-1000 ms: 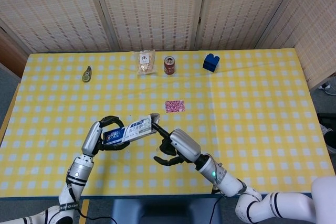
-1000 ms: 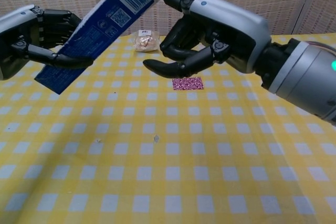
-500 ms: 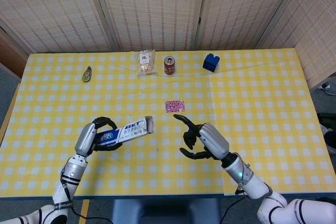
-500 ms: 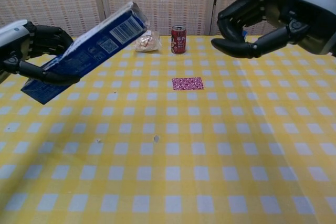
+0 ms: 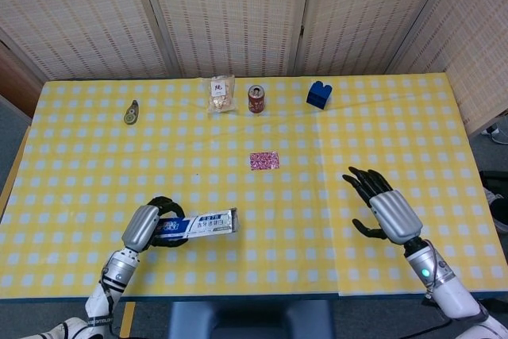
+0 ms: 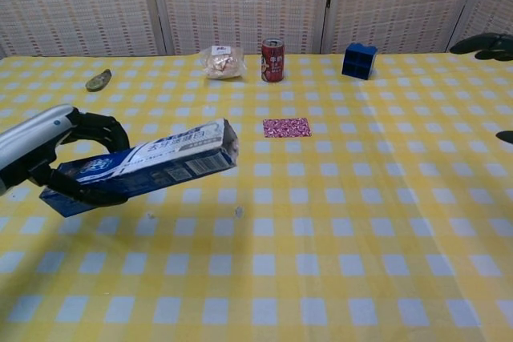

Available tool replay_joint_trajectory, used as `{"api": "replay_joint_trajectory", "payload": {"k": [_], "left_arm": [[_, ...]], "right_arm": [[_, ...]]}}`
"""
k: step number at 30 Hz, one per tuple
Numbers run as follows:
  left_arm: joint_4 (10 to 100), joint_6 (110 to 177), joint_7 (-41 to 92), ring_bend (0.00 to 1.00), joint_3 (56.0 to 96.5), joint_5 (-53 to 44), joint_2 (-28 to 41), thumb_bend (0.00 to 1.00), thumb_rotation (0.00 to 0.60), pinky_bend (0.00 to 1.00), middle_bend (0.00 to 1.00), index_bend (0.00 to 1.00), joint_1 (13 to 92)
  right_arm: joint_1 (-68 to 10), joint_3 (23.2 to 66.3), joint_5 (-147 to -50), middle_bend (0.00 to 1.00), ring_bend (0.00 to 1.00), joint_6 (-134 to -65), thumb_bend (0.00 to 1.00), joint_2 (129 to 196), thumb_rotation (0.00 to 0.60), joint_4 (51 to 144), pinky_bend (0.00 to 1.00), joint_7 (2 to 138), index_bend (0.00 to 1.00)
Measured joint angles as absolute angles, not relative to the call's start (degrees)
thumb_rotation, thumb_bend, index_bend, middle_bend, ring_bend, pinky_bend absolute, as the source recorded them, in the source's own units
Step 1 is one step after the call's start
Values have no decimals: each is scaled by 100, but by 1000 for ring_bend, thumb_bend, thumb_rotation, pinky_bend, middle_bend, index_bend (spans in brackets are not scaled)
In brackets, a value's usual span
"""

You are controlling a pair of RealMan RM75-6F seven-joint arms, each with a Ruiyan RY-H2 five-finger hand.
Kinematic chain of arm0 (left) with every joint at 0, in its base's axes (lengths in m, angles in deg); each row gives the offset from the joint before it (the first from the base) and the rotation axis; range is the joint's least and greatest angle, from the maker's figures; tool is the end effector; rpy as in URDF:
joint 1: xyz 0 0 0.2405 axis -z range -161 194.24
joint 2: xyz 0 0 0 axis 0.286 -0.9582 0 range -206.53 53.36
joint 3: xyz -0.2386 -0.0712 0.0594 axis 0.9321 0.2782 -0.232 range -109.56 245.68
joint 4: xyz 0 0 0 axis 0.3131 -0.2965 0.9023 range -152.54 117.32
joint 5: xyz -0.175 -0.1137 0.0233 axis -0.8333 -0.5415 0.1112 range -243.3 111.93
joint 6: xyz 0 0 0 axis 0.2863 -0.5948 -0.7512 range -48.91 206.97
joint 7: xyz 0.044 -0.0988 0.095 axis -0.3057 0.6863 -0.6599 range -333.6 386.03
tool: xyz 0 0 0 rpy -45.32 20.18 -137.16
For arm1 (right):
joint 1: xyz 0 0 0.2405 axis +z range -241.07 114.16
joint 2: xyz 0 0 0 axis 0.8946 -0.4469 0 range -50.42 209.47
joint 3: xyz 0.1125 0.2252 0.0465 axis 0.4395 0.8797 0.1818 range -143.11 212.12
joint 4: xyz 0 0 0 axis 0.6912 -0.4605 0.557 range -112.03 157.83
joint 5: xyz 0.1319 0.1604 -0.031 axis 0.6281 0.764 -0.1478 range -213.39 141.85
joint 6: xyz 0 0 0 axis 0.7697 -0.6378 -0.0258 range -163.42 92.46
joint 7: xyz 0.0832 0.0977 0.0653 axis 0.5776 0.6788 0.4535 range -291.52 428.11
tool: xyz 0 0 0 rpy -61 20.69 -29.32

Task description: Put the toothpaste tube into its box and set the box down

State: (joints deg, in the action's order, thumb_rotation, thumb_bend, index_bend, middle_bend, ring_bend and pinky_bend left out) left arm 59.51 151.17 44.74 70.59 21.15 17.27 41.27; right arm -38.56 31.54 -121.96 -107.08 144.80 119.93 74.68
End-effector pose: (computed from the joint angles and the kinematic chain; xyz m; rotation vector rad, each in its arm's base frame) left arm -0.2140 0.2606 -0.0202 -1.5873 -1.3516 -1.3799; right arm -0.2399 -0.2469 0.1009 1.7493 -1.0784 1.0510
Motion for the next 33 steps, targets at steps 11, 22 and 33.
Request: {"api": "replay_joint_trajectory", "payload": {"k": [11,22,33], "left_arm": [[4497,14977,4400,162,6896,2200,2614,151,600,90,344,267,4157],[4694,15087,4359,0,6892,2404,2506,155,600,0,0,0,4259],[6309,15713,3520,0,6755,2720,607,151,600,0,0,0,4002]], "right_arm": [[-4105,3065,-12270,0,0,-10576,379,14226,600,11666,0,8089,0],[-4283,3145,-12228,0,0,-10598,380,13997,600,11686,0,8125,0],[-4731,3121,-12096,0,0,-11077,380,13864,600,11844,0,6934,0]]}}
